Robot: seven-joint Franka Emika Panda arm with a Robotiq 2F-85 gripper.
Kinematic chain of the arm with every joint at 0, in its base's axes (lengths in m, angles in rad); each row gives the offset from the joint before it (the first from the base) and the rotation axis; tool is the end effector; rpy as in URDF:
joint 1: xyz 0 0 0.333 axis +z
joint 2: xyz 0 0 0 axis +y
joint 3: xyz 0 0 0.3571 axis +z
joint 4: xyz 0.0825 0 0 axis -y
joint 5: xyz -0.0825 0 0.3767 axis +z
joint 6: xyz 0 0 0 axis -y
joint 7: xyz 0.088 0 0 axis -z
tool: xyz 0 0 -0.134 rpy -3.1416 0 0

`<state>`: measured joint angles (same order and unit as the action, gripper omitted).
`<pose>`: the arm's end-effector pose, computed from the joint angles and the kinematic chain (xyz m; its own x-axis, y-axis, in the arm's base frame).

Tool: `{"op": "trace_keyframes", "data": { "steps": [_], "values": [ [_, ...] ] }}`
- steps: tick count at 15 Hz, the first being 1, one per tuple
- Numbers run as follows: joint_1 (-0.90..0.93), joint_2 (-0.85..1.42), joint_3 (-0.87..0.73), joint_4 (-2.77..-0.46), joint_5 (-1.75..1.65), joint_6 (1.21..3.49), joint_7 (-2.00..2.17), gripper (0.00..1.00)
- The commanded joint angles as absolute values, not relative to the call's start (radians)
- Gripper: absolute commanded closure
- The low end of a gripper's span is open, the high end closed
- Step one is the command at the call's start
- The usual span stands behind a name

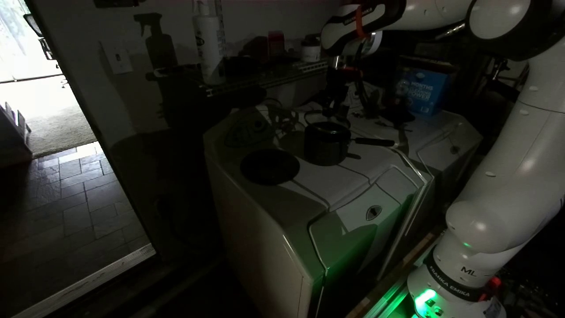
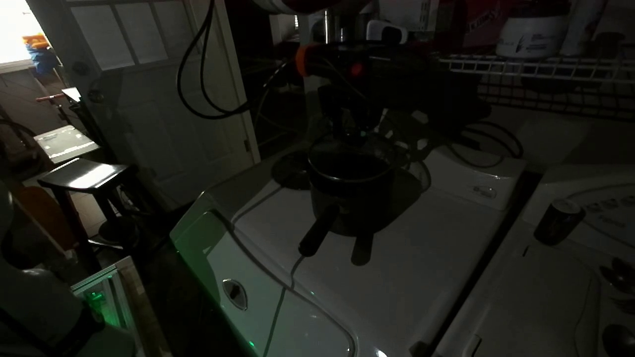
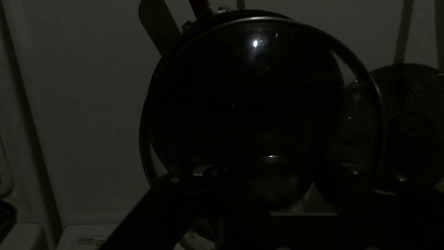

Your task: Use the lid to cover the pot

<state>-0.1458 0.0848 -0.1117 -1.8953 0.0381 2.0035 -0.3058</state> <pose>0.5640 -0.1435 0.4760 0.9990 0.0330 0.0304 0.0335 -0.9993 -0.0172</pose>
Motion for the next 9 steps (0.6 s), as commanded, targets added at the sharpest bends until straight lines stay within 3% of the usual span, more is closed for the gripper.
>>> {"op": "trace_keyframes", "data": {
  "steps": [1, 9],
  "values": [
    [-0.135, 0.047, -0.108, -1.941, 0.013, 2.05, -0.31, 0.66],
    [-0.123, 0.042, -0.1, -1.977, -0.012, 2.078, -0.313, 0.66]
  ]
}}
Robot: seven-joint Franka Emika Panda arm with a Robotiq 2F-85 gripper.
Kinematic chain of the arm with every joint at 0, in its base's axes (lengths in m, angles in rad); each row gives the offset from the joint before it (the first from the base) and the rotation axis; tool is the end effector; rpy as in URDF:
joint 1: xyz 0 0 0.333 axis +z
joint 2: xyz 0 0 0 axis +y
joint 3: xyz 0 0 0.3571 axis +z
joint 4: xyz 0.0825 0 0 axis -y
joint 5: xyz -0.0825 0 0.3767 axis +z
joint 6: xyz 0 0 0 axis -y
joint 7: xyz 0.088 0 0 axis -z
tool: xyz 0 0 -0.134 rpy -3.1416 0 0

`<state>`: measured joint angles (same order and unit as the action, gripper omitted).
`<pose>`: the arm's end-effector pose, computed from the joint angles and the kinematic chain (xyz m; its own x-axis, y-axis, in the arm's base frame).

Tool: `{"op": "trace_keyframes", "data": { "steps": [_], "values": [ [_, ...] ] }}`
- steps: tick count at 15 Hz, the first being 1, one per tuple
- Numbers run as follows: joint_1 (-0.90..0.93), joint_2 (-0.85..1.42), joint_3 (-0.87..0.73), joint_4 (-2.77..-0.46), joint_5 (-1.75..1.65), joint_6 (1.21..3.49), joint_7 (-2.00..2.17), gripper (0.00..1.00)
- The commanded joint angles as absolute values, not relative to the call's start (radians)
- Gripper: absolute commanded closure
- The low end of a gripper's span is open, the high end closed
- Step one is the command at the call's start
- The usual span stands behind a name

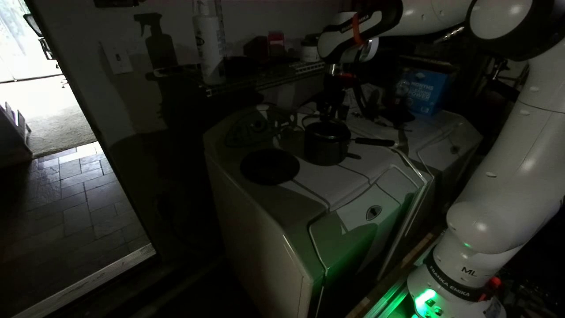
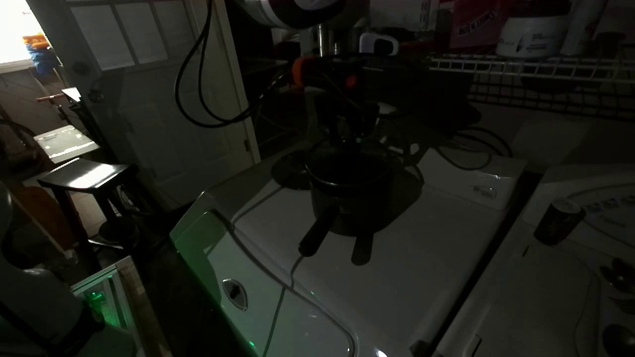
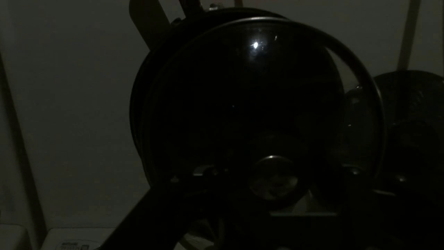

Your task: Use the lid to cover the pot

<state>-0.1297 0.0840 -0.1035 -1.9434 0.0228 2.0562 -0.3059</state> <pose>0.5635 -0.1307 0.4587 0.9975 0.0627 0.0314 0.0628 -0.9980 -0.0024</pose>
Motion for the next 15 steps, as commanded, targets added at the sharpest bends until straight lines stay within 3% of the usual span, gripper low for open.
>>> {"op": "trace_keyframes", "data": {
  "steps": [1, 15],
  "values": [
    [-0.121, 0.041, -0.1, -1.978, -0.02, 2.077, -0.314, 0.66],
    [-0.124, 0.035, -0.104, -1.996, -0.052, 2.082, -0.319, 0.66]
  ]
}}
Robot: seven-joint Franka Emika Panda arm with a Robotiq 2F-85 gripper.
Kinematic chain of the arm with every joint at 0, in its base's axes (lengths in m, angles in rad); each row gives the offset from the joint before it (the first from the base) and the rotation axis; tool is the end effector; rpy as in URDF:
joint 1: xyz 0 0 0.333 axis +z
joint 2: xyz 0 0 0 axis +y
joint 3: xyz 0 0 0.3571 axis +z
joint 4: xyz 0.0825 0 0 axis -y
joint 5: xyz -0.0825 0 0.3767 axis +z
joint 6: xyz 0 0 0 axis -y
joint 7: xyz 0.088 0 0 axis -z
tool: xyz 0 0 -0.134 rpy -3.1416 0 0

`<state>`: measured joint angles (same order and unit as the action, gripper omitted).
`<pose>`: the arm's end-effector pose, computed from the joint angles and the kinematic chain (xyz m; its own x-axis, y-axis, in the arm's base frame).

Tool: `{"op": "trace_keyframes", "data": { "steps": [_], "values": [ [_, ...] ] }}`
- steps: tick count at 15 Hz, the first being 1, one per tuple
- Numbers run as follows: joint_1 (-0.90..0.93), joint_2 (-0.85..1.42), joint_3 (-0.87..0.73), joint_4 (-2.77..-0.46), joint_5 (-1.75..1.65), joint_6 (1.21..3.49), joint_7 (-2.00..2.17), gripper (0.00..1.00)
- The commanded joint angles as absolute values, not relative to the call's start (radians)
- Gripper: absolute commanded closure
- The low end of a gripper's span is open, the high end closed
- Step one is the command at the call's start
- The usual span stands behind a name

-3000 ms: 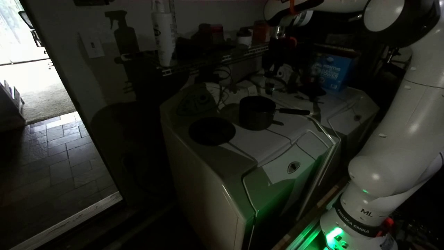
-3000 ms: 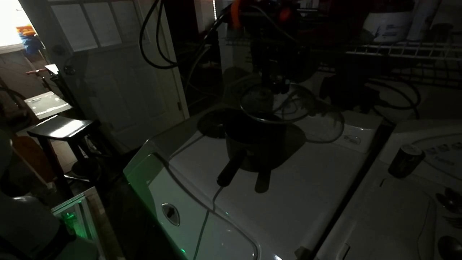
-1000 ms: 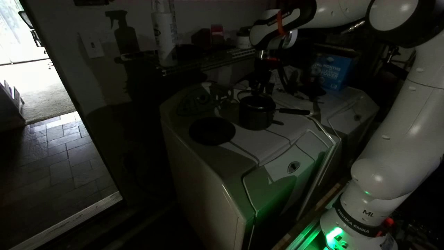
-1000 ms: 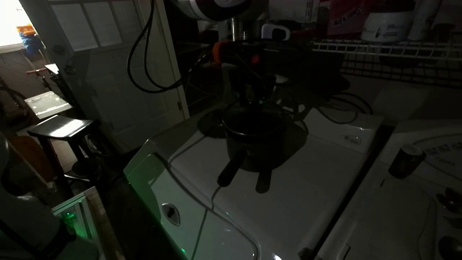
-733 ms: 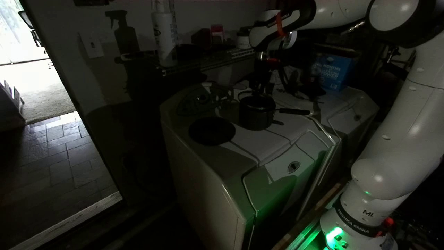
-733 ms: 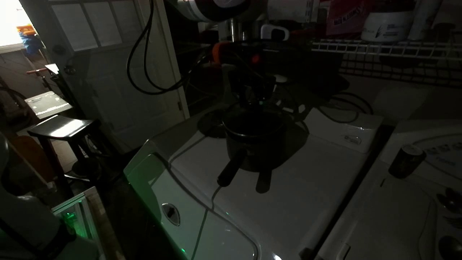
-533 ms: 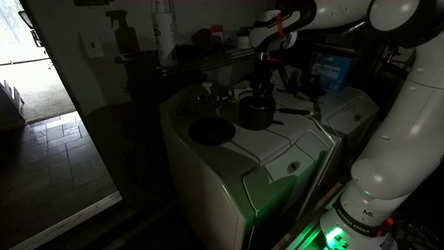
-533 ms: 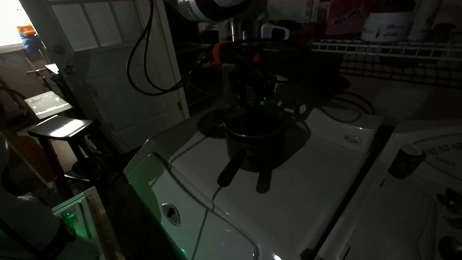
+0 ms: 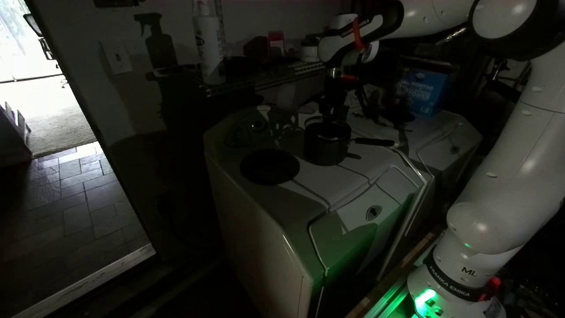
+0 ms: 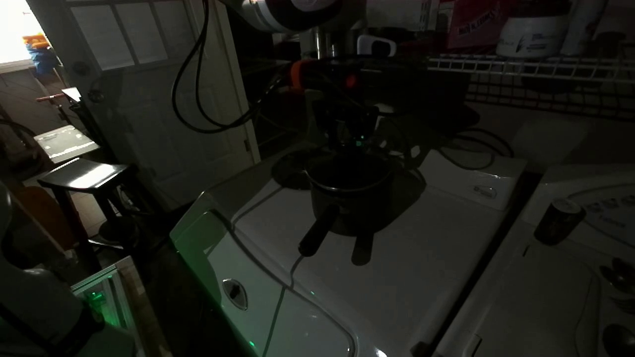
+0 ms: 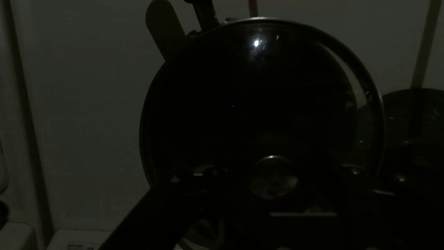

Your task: Use the lid to cover the pot

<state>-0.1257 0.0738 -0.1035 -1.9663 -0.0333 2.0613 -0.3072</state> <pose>0.5574 -0.1315 0.4544 0.9956 0.0938 0.0090 0.0933 -0.9947 0.0420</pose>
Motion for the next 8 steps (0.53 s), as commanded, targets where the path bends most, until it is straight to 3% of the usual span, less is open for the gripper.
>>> {"op": "trace_keyframes", "data": {
  "steps": [1, 8],
  "values": [
    [-0.125, 0.035, -0.104, -1.997, -0.05, 2.082, -0.32, 0.66],
    [-0.126, 0.038, -0.106, -2.009, -0.054, 2.091, -0.32, 0.66]
  ]
}}
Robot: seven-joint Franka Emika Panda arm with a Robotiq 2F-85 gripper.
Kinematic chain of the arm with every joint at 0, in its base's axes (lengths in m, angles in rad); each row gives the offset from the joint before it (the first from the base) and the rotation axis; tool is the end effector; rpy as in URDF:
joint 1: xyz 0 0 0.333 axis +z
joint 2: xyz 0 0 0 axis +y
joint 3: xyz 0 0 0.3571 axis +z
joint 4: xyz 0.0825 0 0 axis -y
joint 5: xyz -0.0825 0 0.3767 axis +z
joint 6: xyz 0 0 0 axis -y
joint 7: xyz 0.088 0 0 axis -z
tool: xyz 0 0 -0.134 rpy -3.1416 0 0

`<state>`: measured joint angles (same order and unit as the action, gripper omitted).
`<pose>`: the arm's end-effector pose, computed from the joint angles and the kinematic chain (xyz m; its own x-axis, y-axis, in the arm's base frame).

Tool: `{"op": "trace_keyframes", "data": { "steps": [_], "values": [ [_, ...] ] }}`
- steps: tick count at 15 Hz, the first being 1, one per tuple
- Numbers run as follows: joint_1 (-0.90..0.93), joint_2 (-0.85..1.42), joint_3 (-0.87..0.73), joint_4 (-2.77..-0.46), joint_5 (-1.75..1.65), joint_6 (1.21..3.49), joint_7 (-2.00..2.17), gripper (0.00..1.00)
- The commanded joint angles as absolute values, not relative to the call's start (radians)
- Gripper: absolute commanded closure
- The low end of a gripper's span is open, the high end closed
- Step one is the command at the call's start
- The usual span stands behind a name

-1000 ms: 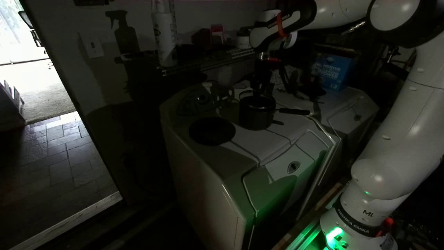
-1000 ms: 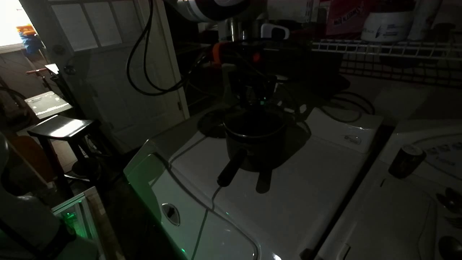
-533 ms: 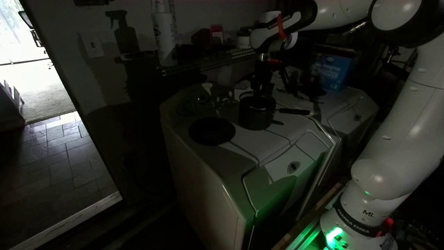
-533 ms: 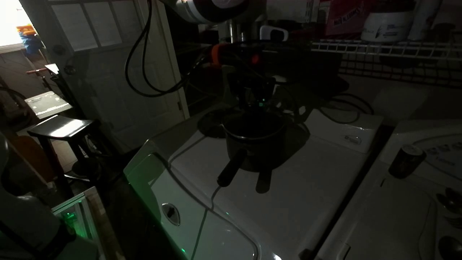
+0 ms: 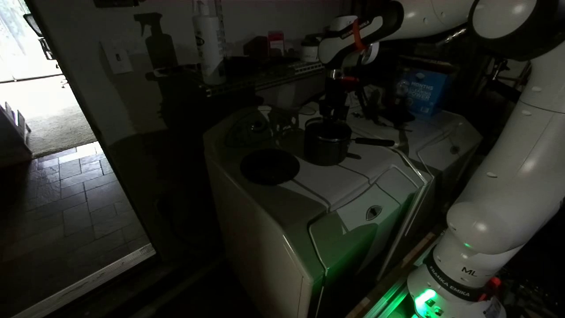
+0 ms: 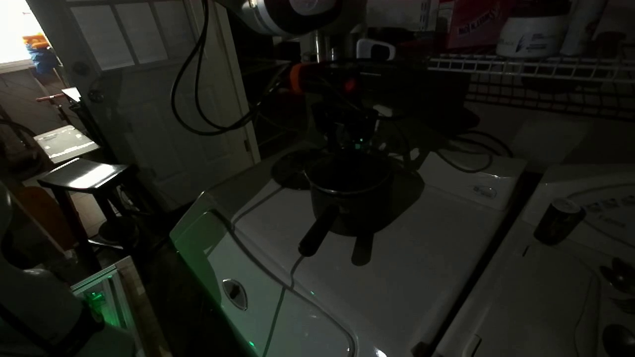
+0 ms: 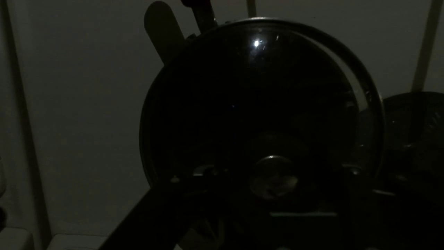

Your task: Use the lid to cover the pot

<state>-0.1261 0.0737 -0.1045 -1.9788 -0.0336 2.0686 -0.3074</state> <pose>0.5553 -0.1319 0.4494 0.9957 0.0929 0.0040 0.0927 -0.9949 0.0406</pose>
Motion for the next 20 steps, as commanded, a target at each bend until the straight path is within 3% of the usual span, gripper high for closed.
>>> {"op": "trace_keyframes", "data": {
  "steps": [1, 20],
  "values": [
    [-0.126, 0.037, -0.106, -2.013, -0.054, 2.092, -0.322, 0.66],
    [-0.125, 0.052, -0.11, -2.003, -0.052, 2.109, -0.313, 0.66]
  ]
}}
